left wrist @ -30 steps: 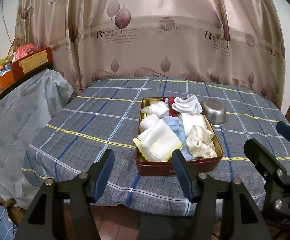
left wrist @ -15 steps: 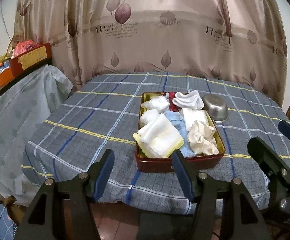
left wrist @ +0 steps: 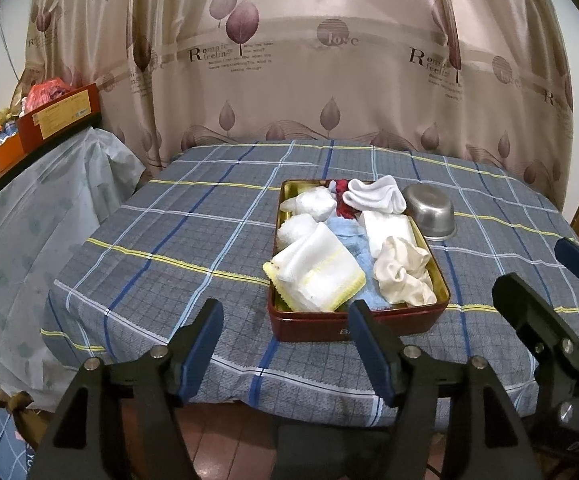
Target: Organize soft objects
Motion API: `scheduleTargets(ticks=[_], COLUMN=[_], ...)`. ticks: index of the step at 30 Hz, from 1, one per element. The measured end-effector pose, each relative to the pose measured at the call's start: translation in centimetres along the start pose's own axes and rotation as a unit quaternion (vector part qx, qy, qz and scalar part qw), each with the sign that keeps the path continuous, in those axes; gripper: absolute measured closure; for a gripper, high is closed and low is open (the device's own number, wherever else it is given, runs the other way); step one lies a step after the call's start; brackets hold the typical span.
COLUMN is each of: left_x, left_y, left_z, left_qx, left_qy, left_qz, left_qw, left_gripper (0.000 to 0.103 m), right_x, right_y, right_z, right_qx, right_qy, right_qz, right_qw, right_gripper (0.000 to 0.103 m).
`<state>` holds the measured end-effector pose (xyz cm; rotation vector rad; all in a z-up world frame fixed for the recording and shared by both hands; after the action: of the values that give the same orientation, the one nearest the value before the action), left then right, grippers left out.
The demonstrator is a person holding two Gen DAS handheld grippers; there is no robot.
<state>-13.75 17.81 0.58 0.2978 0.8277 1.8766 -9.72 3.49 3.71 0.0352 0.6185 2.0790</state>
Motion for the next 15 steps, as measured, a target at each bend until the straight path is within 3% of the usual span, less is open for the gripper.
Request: scheduleTargets(ticks=[15], left_x=[-0.6], left_y=[-0.37], left_z=[-0.51], left_qx=[0.006], left_qy=[-0.013], left_qz=[0.003], left_qw=[0.9999], left_gripper=[0.026], right_x=[0.06], right_y=[-0.16], right_z=[-0.43], right_qx=[0.004], right_qy=[-0.003], right_qz=[0.003], right_qw=[1.0], right_gripper=[0.001])
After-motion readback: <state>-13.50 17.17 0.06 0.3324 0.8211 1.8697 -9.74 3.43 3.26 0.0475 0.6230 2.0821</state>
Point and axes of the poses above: each gripper's, at about its wrist camera, not at the fingertips, and y roughly against the way its jaws point, x to its left, z to its top, the point moved 10 cm from there along -y, roughly the way its jaws point, and after that the axes turned 15 degrees about y, right-handed, at the moved point
